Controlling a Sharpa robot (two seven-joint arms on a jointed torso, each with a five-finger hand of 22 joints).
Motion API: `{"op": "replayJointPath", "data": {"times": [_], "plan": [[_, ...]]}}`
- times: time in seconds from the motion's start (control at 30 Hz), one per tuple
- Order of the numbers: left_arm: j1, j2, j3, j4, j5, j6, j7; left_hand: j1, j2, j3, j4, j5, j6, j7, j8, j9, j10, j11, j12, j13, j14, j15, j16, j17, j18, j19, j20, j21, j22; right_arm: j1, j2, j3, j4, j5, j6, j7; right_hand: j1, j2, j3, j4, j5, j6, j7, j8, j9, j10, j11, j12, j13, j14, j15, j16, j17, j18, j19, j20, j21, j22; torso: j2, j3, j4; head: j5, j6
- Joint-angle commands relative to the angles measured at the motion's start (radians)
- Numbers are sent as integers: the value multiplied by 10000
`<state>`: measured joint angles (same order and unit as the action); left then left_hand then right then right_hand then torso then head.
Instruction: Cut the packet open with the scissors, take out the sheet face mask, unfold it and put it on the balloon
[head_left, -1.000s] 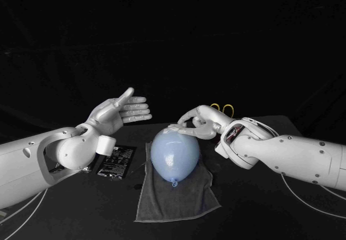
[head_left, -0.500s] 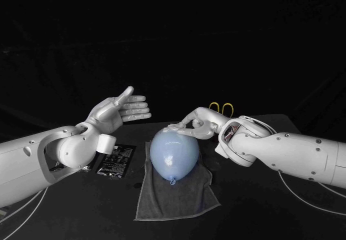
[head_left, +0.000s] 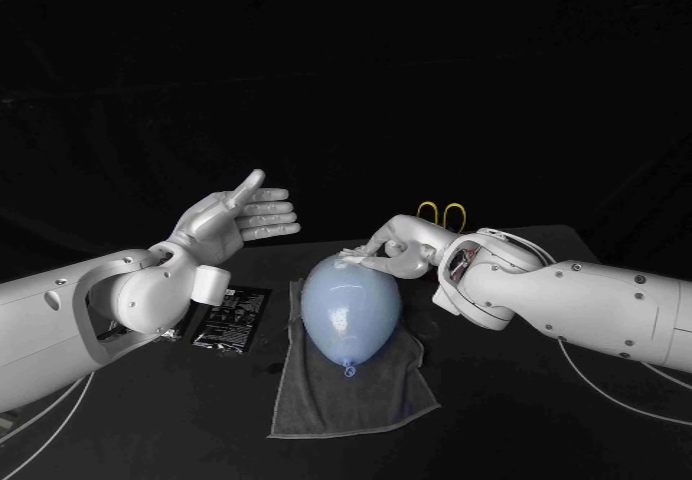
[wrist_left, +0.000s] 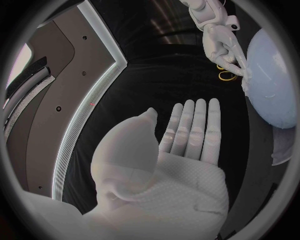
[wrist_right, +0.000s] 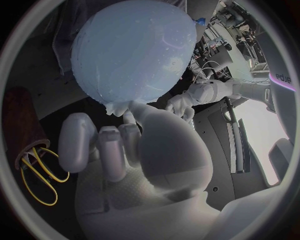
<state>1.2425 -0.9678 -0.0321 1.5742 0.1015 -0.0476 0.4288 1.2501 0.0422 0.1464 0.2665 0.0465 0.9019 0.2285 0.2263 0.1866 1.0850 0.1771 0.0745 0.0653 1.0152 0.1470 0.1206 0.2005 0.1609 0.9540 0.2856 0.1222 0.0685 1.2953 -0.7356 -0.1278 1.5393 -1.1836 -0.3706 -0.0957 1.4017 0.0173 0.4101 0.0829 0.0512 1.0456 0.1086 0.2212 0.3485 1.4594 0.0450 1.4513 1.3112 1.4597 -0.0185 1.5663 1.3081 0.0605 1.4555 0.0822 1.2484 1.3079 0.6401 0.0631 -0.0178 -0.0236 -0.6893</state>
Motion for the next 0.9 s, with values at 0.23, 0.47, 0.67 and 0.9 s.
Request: {"op": "replayJointPath", "data": {"times": [0.23,0.47,0.67,0.9], "plan": [[-2,18,10,-2,-31,-39,68,0,97,-14,83,21,-8,135,-50,-14,5,63,-55,-1,-74,0,6,17,205,-76,-18,-26,19,-41,-75,-30,176,52,-2275,1115,-123,-118,709,-359,-25,73,-60,512,364,530,-195,339,1859,1111,-184,45,2626,-12,71,-127,213,1841,1,3,-2,-15,-25],[-3,17,10,-5,-31,-40,57,3,116,-11,96,21,-10,136,-52,-15,2,64,-56,-1,-78,1,4,19,206,-76,-17,-23,21,-60,-362,-29,699,378,-3055,1836,-248,-175,864,-414,-26,32,-73,633,450,515,-208,312,1839,1111,-196,45,2626,-24,97,-141,279,1857,4,7,-9,-23,-66],[-12,27,10,-9,-31,-22,51,3,116,-11,96,21,-10,136,-52,-15,2,64,-56,-1,-78,1,4,19,206,-76,-17,-23,21,-107,-787,-30,1371,475,-3010,1993,-279,-199,911,-442,-26,17,-78,668,476,513,-213,306,1835,1111,-200,45,2626,-27,103,-145,294,1861,-5,7,-23,-20,-137],[-48,25,10,-10,-31,-7,42,11,135,-6,110,21,-16,138,-57,-17,-5,66,-58,-2,-84,3,2,21,207,-75,-18,-19,24,-239,-1323,-36,2166,474,-2561,1849,-326,-227,973,-474,-26,-8,-80,715,510,507,-216,293,1825,1111,-205,45,2626,-25,100,-150,283,1858,-16,4,-27,2,-291]]}}
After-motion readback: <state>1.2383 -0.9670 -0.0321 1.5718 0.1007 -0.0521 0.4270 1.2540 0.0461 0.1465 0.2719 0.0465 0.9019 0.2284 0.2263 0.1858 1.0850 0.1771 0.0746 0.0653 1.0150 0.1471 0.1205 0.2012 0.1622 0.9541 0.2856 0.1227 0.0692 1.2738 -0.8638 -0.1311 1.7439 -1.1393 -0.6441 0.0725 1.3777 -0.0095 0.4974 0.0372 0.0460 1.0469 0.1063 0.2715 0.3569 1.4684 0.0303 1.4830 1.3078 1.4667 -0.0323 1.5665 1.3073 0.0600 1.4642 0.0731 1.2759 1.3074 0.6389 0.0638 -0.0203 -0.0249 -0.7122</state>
